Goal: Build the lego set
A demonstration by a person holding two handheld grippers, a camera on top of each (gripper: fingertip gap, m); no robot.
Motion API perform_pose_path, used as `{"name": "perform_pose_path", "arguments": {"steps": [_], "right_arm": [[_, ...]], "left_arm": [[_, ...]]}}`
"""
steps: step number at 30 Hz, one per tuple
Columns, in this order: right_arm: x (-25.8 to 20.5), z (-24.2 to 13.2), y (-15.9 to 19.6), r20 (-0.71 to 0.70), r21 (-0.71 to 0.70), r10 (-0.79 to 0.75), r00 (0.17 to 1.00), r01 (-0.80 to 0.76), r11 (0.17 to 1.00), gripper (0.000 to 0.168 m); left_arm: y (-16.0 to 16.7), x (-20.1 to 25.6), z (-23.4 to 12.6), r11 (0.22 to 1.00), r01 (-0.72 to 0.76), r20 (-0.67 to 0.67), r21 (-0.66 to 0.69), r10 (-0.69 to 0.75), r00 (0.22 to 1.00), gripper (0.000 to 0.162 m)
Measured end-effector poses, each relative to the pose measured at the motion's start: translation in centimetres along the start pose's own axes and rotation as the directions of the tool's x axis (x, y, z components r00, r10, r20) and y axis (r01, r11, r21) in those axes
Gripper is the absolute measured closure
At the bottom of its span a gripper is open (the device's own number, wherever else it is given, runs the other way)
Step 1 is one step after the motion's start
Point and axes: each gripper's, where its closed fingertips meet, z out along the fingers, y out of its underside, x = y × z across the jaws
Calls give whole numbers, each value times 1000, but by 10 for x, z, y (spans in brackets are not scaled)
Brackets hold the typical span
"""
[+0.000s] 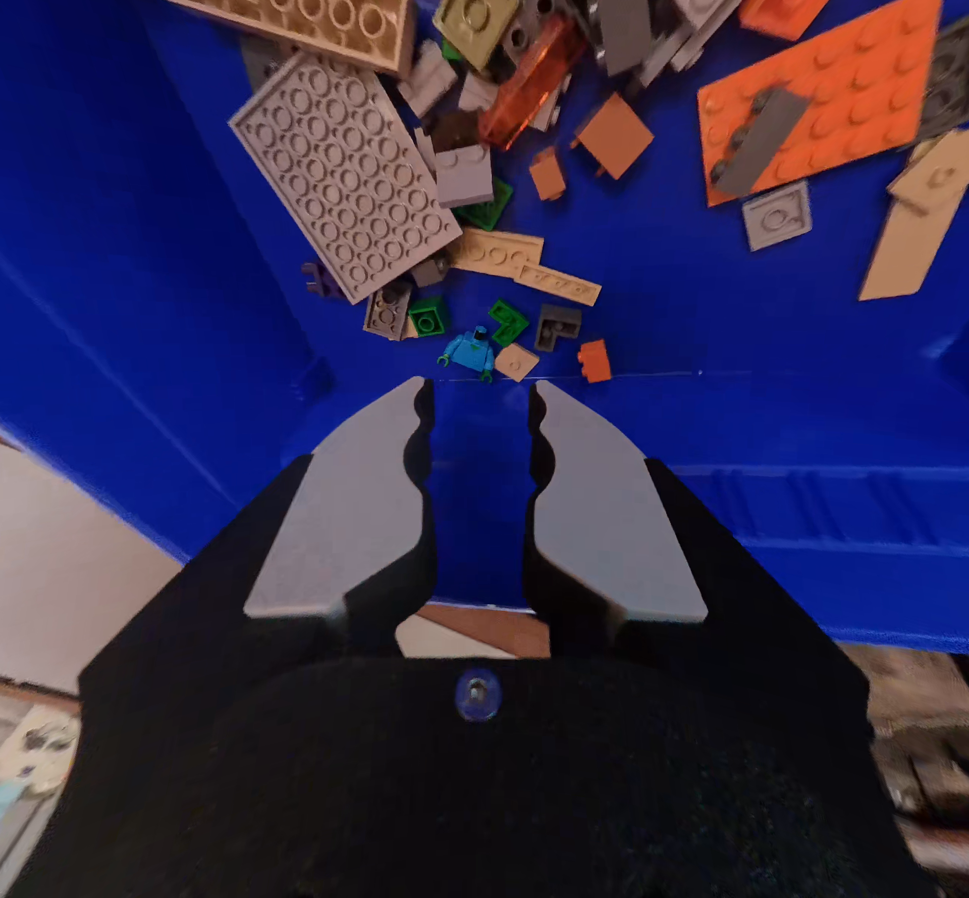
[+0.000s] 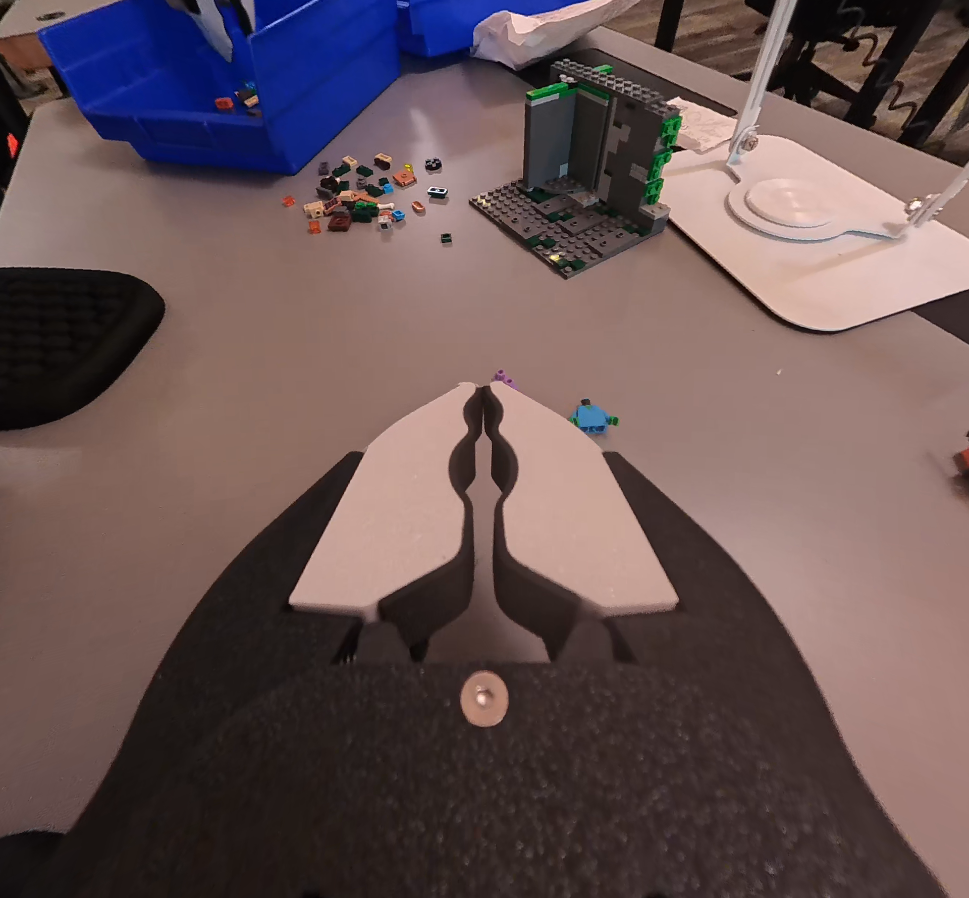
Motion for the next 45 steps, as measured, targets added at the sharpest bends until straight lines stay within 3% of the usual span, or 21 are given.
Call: {"name": "perform_pose_path", "arguments": {"steps": [4, 10, 14, 21, 25, 30, 36, 45], "right_arm": [[4, 1, 4, -9, -8, 10, 1000, -10, 1000, 168], [15, -3, 3, -40, -4, 16, 999, -16, 1000, 168], [26, -13, -2, -80, 17, 18, 997, -17, 1000, 168], [35, -20, -5, -102, 45, 46, 994, -41, 998, 168], [31, -18, -4, -99, 34, 23, 995, -20, 999, 168], [20, -13, -6, -51, 39, 28, 998, -26, 999, 168], [-4, 1, -18, 16, 31, 13, 1000, -14, 999, 168], [-72, 43, -70, 139, 95, 47, 989, -60, 994, 156]], "left_arm": [[6, -5, 16, 987, -63, -19, -145, 61, 998, 124], [3, -7, 32, 972, -97, -46, -216, 89, 995, 127], [6, -5, 38, 968, -91, -70, -233, 77, 995, 138], [5, -4, 30, 979, -47, -71, -199, 33, 997, 139], [-3, -8, 5, 997, 1, -26, -84, -3, 1000, 139], [-43, -2, -48, 962, 55, 22, 266, -63, 998, 139], [-112, 52, -111, 804, -78, 114, 589, 12, 993, 139], [-238, 180, -170, 534, -318, 328, 784, 78, 941, 140]]}}
